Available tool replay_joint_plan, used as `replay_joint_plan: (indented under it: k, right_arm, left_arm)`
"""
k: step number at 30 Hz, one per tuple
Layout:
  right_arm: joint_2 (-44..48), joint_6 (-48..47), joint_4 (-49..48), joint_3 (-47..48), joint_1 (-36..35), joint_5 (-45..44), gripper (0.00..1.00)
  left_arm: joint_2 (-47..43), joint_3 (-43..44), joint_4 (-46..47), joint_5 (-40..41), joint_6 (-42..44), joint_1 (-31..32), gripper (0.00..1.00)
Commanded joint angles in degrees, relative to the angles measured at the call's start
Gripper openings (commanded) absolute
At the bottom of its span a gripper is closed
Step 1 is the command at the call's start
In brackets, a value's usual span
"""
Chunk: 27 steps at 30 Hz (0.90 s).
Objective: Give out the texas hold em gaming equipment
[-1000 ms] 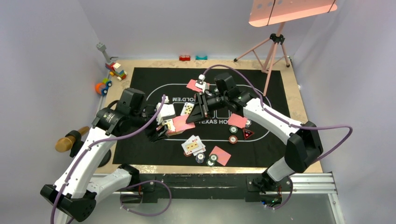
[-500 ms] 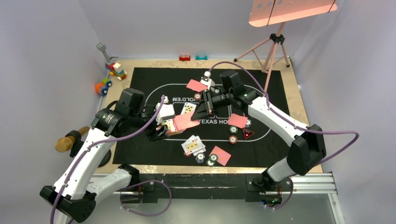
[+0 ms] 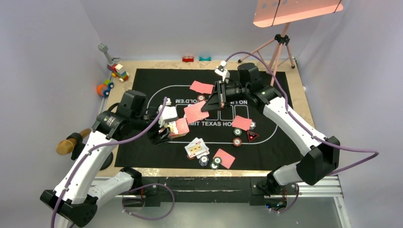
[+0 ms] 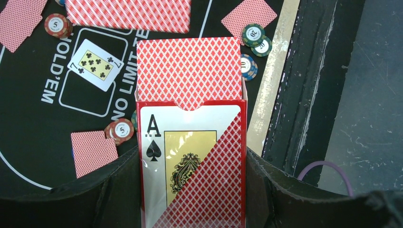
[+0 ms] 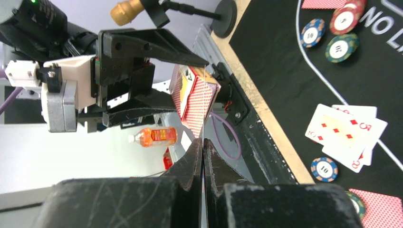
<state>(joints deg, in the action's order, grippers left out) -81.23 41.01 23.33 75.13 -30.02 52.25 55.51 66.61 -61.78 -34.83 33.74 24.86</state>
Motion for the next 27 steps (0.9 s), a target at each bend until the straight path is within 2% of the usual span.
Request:
replay_joint_plan:
  k: [1, 6, 9, 15, 18, 21, 24, 27]
  right_arm:
    - [1.81, -3.11, 2.61, 4.65, 3.88, -0.33, 0.0]
    - [-1.56, -12.24, 11.04, 10.79, 5.33, -12.24, 0.0]
    - [-5.77, -19.34, 17.19, 15.76, 4.34, -28.03, 0.0]
    - [-12.43, -27.41, 19.54, 20.23, -2.69, -63.64, 0.0]
    - [-16.33, -29.86, 18.43, 21.44, -6.67, -79.37, 0.0]
    - [-19.37, -34.89, 12.39, 19.71, -11.99, -93.11, 0.0]
    - [-22.75, -40.35, 6.49, 17.89, -15.95, -102.03, 0.0]
    - [-27.0, -43.68, 4.07, 18.07, -18.22, -105.4, 0.0]
  left_arm:
    - [-1.27, 0.19, 2.17, -2.26, 0.89, -0.19, 0.0]
    - [-1.33, 0.34, 2.07, -2.33, 0.99, -0.21, 0.0]
    - [-1.46, 0.34, 2.0, -2.43, 1.07, -0.17, 0.0]
    - [-1.95, 0.29, 1.15, -2.34, 1.55, -0.25, 0.0]
    - [-2.18, 0.0, 1.28, -2.4, 1.35, -0.26, 0.0]
    - [-2.53, -0.31, 1.57, -2.94, 0.78, -0.25, 0.0]
    - [-2.95, -0.43, 1.04, -2.86, 0.93, -0.25, 0.0]
    - [-3.3, -0.38, 0.85, -2.85, 1.0, -0.34, 0.0]
